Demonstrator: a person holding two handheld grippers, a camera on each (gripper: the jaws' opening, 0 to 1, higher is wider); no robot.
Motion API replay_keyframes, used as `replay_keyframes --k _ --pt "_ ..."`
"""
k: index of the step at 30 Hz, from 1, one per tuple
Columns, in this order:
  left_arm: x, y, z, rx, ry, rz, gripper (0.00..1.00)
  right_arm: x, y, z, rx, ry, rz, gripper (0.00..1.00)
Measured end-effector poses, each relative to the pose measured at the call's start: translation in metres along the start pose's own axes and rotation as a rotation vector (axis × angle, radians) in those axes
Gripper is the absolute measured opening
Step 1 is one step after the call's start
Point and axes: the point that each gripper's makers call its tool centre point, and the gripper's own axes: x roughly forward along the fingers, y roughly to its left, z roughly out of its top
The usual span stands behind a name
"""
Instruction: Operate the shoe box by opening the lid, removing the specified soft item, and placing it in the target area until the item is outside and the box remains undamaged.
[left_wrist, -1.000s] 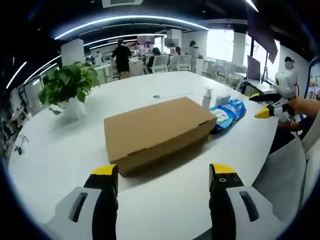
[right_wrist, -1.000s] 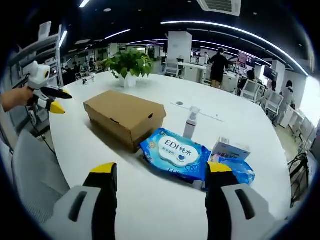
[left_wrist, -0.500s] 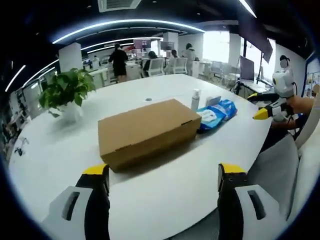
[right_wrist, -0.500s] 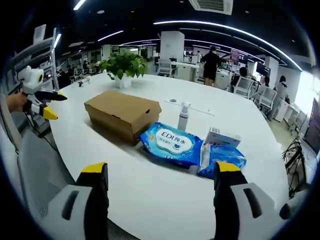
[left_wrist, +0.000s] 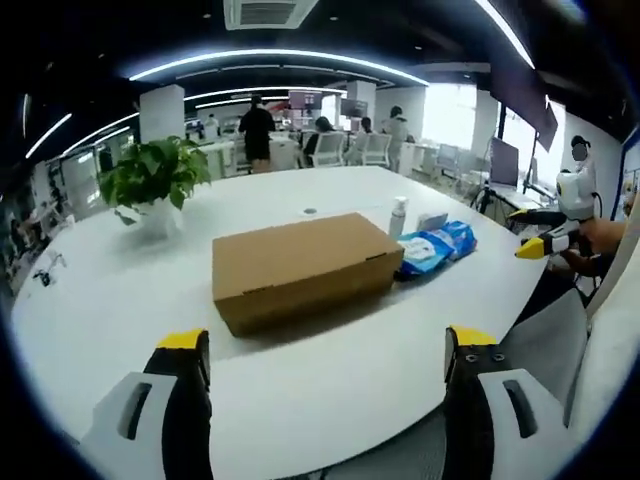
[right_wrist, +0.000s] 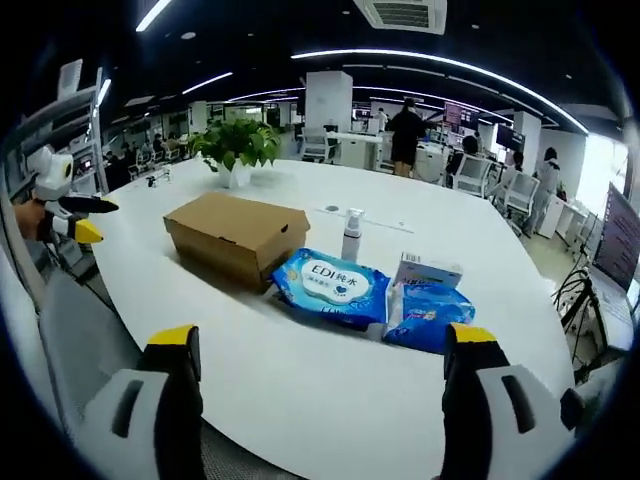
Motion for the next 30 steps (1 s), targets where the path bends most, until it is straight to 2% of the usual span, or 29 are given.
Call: replay_keyframes --k 30 --pt "0.000 -0.010 0.000 0.035 -0.006 -0.006 1.00 -0.005 -0.009 -0.007 0.027 0.013 -0.025 0.96"
